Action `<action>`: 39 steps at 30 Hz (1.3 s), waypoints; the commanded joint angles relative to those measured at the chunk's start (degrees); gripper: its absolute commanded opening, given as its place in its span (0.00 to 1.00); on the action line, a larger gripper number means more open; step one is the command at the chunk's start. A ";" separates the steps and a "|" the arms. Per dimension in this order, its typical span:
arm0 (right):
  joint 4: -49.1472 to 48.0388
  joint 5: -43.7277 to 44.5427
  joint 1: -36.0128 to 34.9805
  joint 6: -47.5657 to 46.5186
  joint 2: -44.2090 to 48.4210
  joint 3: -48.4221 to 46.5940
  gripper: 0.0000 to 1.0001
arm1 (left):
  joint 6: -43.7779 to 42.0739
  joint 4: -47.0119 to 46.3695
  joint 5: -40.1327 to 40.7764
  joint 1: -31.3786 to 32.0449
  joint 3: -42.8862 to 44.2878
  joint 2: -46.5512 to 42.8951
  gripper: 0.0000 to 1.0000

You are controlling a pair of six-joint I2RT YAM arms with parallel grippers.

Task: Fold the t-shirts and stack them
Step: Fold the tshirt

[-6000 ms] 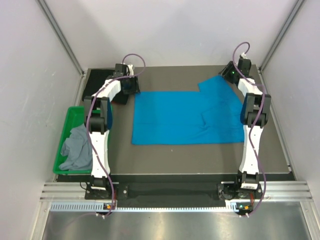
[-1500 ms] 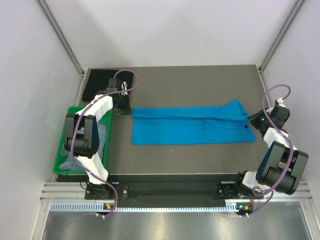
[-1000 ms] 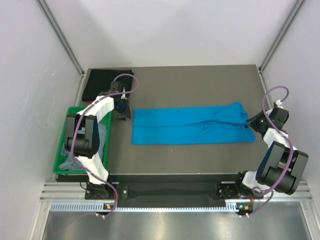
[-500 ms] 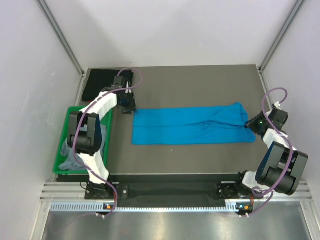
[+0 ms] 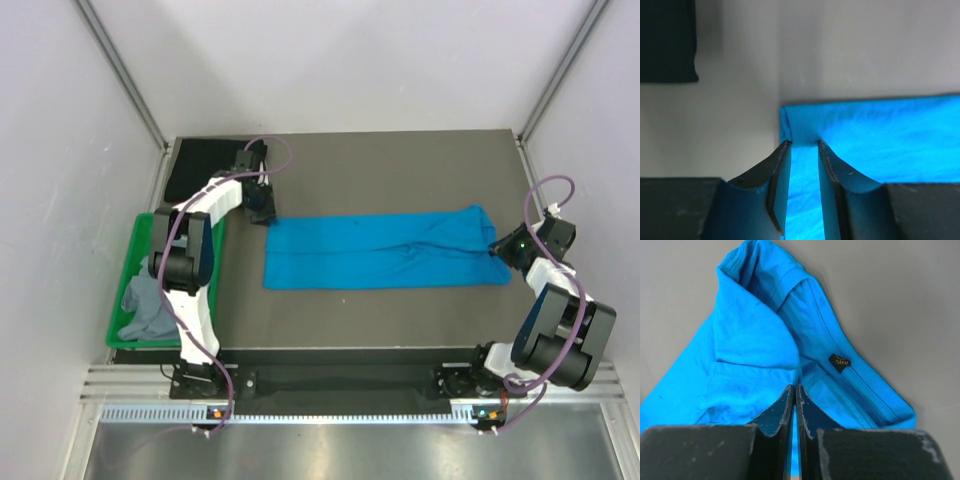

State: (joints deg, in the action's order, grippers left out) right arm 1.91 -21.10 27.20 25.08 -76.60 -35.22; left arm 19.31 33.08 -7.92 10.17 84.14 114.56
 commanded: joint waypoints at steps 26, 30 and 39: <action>-3.32 -1.48 0.75 0.06 0.75 -0.37 0.00 | -1.91 1.62 1.42 -0.77 9.29 1.63 0.29; -2.97 -1.84 0.75 0.14 1.36 -0.37 0.00 | -1.12 5.74 4.49 -0.68 8.15 -1.26 0.33; -3.84 -3.15 0.75 1.37 1.63 -0.02 0.00 | 0.38 1.90 -1.13 -0.51 -5.38 -9.80 0.31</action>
State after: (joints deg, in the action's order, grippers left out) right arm 1.13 -22.87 27.20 25.74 -76.51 -35.22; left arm 19.33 37.01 -6.98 9.80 81.62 108.31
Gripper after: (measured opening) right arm 0.008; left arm 0.307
